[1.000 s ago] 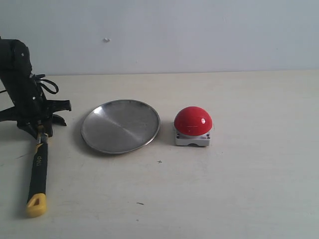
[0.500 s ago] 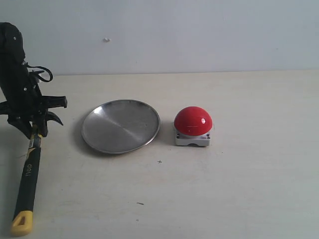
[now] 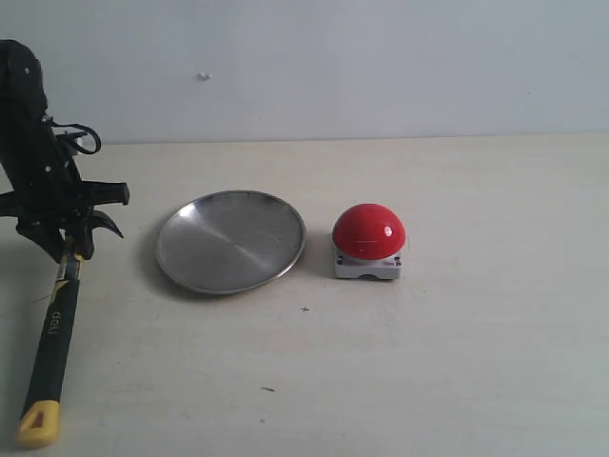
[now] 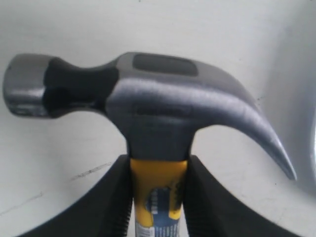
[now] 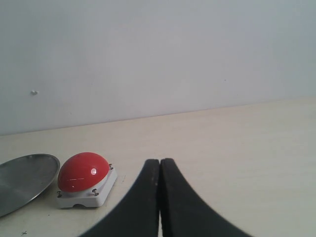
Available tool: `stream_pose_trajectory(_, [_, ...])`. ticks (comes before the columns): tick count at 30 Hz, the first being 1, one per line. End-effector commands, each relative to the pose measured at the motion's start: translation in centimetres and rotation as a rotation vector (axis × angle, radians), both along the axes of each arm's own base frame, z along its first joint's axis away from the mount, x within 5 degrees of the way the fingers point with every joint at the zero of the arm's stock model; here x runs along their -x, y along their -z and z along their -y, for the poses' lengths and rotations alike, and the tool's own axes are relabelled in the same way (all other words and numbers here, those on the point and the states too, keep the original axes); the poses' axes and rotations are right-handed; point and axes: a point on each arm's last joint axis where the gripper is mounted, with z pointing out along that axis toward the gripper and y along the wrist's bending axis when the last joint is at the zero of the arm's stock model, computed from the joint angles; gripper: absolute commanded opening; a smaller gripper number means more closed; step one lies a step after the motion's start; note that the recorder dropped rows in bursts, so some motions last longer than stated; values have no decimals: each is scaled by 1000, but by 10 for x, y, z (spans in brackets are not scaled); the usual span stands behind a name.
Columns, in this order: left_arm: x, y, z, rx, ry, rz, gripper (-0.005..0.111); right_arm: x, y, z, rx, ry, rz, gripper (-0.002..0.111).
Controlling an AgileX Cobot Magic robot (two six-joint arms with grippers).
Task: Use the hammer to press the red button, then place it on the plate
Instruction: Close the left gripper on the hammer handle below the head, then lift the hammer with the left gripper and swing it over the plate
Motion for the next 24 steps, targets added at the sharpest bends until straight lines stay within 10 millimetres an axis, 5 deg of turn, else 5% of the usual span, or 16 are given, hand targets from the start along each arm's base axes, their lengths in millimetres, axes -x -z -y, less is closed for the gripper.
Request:
stream_pose_trajectory(1, [-2,1,1,7,14,-1,0,0,1,0,5,5,2,0])
stream_pose_trajectory(24, [-4,-34,-17,400,78,104,0,0,1,0,5,5,2,0])
